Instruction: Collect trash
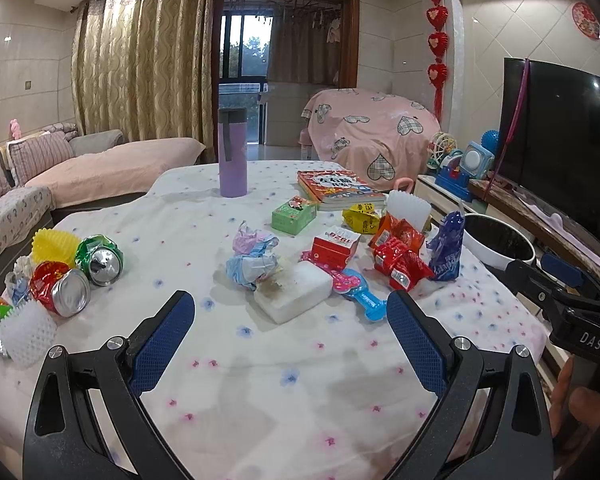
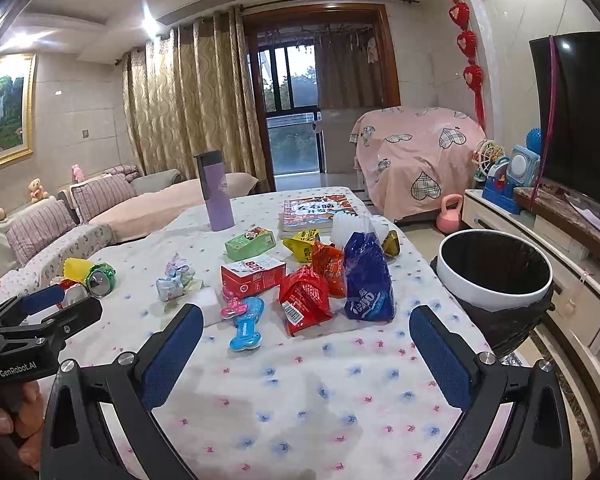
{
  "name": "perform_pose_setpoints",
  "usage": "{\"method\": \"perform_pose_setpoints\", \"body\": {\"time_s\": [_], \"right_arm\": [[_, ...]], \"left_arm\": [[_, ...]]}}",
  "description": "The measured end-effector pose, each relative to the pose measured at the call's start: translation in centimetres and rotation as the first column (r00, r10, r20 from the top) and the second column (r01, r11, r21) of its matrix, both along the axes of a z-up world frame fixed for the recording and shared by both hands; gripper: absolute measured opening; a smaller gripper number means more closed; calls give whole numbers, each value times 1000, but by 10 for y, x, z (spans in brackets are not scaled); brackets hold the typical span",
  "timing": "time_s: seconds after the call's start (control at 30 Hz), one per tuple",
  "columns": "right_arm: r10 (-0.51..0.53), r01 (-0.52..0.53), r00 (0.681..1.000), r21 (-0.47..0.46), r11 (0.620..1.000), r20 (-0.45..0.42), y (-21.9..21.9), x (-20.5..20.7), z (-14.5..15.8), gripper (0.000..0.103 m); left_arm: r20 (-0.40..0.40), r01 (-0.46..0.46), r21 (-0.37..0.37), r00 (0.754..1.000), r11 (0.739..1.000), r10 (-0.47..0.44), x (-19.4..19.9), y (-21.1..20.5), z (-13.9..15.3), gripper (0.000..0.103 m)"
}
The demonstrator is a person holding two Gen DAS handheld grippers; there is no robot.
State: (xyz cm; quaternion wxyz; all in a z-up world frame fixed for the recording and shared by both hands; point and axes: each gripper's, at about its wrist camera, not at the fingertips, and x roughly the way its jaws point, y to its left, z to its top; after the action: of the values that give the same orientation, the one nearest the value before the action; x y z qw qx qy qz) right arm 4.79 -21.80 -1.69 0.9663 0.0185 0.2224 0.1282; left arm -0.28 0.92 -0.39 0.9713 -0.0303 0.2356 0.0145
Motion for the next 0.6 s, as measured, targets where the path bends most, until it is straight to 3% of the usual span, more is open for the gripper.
{"method": "perform_pose_setpoints", "body": {"time_s": [0.6], "right_arm": [[-3, 3, 1000, 4, 1000, 1, 0, 1, 1, 103]], "left_arm": [[3, 5, 7, 1000, 1000, -5, 5, -5, 2, 99]]}}
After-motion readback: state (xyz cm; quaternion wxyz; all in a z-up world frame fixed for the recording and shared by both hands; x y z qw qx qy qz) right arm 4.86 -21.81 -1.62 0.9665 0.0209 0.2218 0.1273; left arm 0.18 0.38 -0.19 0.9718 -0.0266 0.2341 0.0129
